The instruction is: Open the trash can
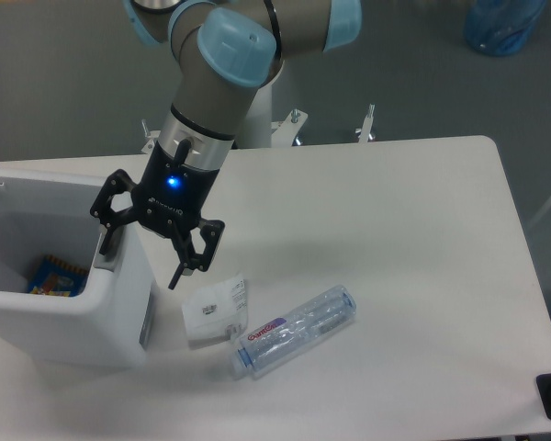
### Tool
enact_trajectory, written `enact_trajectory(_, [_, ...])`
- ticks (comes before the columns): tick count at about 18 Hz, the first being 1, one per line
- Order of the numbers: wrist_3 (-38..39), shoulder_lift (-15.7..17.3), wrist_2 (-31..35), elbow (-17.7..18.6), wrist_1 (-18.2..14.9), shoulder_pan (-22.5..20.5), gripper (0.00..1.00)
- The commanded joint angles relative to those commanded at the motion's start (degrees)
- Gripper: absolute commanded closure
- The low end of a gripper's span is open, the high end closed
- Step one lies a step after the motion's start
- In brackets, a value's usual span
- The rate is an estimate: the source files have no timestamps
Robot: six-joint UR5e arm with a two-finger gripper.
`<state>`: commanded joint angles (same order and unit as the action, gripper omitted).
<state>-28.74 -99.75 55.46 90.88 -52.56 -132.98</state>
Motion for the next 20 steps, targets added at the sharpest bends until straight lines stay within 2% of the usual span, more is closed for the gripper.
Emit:
enact_trajectory(5, [-0.87,-0.26,0.09,-1.41,0.09,-5.53,0.0])
enact_trajectory(7, [-5.33,-1.05,0.18,-1.41,0.44,-7.47,0.0])
enact_trajectory(9, [-11.14,-4.29,1.92,-3.42,0.26,-8.43,0.0])
enact_trajectory(13, [-17.21,-9.83,12.46,-9.13,-0.61,-10.55,0.0])
enact_trajectory(16, [-20.91,-13.44,15.9,-12.65,-0.88,-11.51,0.0])
enact_trajectory(18, [-23.54,-15.81,16.44,-13.71,-0.53,-12.91,0.0])
enact_trajectory(20, [-31.77,-17.48,17.4,-13.89,-0.61,-14.67,0.0])
